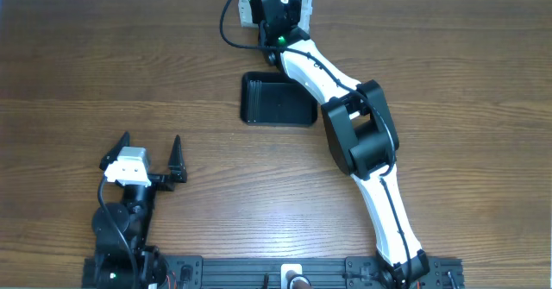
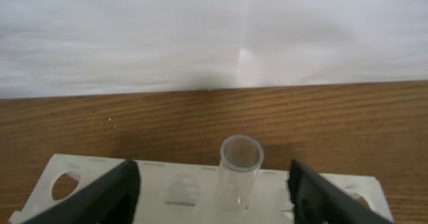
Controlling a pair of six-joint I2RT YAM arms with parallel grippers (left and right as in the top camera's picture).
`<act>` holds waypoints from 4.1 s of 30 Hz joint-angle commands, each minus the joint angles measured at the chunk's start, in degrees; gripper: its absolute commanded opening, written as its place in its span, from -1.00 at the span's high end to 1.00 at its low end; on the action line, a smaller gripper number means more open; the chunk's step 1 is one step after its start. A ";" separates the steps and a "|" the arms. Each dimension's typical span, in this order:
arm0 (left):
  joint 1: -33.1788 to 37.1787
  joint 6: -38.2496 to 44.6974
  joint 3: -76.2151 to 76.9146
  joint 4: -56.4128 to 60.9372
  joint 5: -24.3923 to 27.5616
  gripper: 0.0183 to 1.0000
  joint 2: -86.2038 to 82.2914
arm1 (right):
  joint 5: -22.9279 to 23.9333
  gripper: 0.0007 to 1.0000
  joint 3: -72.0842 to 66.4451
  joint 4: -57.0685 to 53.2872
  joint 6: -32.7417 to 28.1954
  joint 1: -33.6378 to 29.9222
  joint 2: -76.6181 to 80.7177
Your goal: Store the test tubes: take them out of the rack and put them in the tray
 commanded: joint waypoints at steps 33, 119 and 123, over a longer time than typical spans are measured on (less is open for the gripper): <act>0.31 0.63 -0.28 -0.15 0.76 -1.00 -0.46 | 4.20 0.65 1.27 -0.35 -0.28 -0.57 0.66; 0.31 0.63 -0.28 -0.15 0.76 -1.00 -0.46 | -18.60 0.81 -23.34 -35.21 21.46 5.14 -19.15; 0.31 0.63 -0.28 -0.15 0.76 -1.00 -0.46 | -18.60 0.78 -23.34 -35.15 21.46 5.14 -19.15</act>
